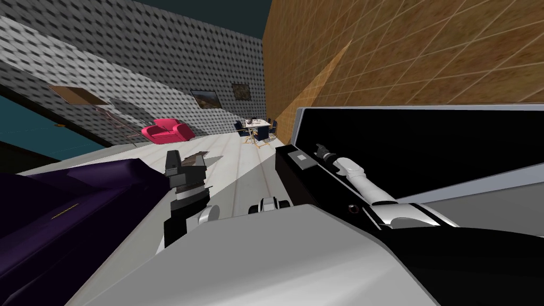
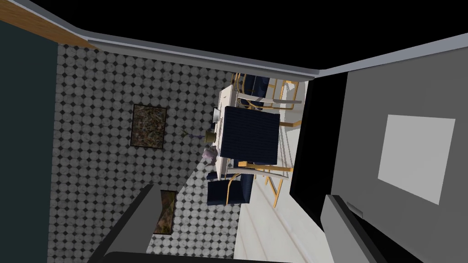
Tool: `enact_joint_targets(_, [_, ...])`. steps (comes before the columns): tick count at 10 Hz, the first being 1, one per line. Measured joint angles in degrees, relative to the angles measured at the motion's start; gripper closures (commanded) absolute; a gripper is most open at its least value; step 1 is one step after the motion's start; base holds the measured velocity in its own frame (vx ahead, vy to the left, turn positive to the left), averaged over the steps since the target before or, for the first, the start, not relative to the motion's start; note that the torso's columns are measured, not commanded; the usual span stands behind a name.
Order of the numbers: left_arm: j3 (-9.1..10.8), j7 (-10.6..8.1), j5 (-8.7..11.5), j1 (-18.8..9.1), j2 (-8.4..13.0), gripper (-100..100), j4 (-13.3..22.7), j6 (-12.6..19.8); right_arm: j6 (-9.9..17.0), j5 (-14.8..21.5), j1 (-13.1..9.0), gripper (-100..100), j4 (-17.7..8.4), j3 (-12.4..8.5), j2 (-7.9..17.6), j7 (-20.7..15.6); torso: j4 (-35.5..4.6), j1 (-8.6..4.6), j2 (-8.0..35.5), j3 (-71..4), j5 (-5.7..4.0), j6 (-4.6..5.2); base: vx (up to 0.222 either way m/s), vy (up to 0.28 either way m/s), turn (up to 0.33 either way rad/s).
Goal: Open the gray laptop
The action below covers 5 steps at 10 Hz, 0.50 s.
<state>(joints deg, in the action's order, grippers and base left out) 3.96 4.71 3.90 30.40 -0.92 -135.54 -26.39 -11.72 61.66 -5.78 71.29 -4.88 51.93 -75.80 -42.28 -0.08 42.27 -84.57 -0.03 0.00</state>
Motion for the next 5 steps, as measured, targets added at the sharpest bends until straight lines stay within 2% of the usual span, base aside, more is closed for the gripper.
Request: enact_joint_targets(5, [0.0, 0.0, 0.0, 0.0, 0.0, 0, 0.0, 0.0, 0.0, 0.0, 0.0, 0, 0.0, 0.0, 0.0, 0.0, 0.0, 0.09, 0.0, 0.0, 0.04, 0.0, 0.0, 0.0, 0.0])
